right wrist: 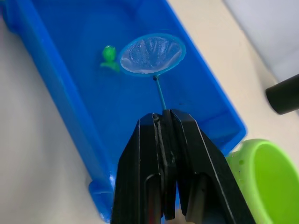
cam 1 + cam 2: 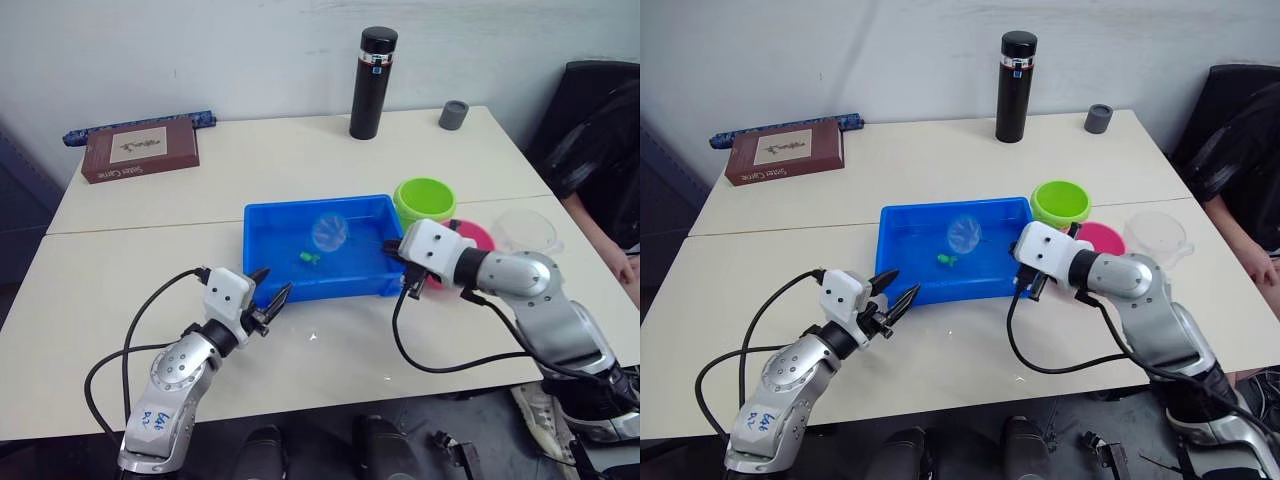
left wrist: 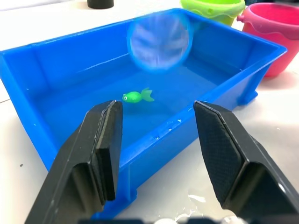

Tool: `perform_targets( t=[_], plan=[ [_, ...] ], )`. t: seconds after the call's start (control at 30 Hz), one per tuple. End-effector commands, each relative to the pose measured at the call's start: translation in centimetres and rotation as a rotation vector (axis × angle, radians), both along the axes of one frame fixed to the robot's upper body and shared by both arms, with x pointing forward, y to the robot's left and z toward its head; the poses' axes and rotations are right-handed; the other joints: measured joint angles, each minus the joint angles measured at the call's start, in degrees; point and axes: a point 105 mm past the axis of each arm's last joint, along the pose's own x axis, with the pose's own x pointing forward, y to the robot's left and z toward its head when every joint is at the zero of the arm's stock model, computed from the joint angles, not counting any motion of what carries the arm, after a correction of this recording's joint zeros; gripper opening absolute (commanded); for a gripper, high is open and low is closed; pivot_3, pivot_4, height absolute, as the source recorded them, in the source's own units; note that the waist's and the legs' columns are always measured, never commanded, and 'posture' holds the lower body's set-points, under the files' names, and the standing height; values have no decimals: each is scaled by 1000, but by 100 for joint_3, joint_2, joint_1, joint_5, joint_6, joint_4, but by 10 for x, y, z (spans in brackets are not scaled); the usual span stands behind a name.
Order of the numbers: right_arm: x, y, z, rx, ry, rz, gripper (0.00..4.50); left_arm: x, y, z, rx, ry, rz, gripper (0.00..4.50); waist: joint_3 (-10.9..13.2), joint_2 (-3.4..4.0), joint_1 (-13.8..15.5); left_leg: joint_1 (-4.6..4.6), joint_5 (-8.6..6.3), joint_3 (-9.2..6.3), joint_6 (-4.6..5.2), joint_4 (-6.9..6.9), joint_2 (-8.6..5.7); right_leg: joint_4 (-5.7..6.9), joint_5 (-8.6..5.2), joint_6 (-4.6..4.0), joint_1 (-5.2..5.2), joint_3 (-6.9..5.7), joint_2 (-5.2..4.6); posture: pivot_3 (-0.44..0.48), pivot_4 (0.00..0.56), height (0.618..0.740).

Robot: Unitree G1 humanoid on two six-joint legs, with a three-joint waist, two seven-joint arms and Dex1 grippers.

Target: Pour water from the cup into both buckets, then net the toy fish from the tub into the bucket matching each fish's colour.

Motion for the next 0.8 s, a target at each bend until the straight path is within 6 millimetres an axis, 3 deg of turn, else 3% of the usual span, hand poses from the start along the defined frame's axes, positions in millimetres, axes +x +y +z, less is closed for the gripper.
perform_targets(
  t=[0.03,0.3,0.8],
  plan=[
    [10,5,9,-5,-68,16,0,-3,1,10,0,-42,14,2675,0,0,-3,0,0,1,0,0,0,0,0,0,0,0,1,0,150,740],
    [25,6,7,-10,-96,18,0,-5,3,11,-1,-43,32,2675,0,0,3,-1,0,5,0,-1,0,-1,0,0,-1,-2,1,0,150,740],
    [31,11,-22,-52,-60,87,0,-2,2,10,-5,-46,38,2675,0,0,-2,0,0,30,-1,-7,1,-1,0,0,-3,-2,3,0,150,740]
  ],
)
